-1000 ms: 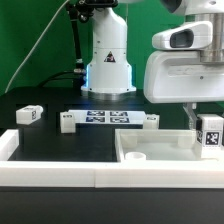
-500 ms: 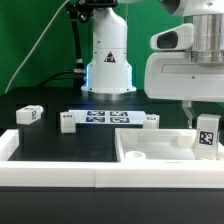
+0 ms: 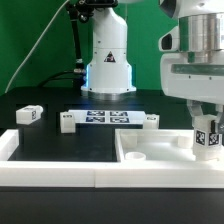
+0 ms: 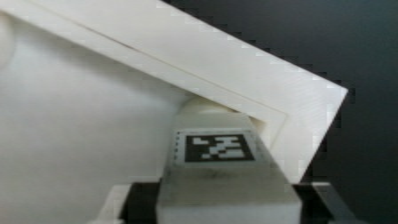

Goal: Assemble one leg

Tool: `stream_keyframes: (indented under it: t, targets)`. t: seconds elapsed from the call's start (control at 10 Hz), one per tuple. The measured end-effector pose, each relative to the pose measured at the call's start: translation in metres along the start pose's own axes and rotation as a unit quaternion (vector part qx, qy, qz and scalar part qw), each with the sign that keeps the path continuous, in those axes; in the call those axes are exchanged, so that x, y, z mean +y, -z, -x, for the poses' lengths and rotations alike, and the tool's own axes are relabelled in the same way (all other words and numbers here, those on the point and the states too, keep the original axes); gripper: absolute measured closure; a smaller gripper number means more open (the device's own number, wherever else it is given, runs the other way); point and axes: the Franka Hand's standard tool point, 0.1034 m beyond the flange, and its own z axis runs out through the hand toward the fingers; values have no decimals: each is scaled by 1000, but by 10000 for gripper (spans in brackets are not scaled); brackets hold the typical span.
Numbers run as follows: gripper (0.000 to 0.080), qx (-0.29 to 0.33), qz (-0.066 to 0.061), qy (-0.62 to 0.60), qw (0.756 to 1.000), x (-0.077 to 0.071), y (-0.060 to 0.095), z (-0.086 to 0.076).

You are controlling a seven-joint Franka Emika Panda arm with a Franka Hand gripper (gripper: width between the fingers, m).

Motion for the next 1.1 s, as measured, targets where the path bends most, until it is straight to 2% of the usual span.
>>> stream_keyframes:
  t: [0.1, 0.5, 0.7, 0.8, 0.9, 1.0, 1.1]
  targets:
    - [509, -6, -4, -74, 997, 0, 0, 0]
    - [509, -19, -7, -199, 980, -1, 0, 1]
    - [499, -19, -7, -191, 981, -1, -1, 1]
    - [313, -20, -6, -172, 985, -1, -1, 2]
    - [313, -22, 0, -153, 988, 1, -2, 4]
    - [186, -21, 2, -106, 994, 3, -4, 3]
    - [157, -21, 2, -63, 998, 3, -4, 5]
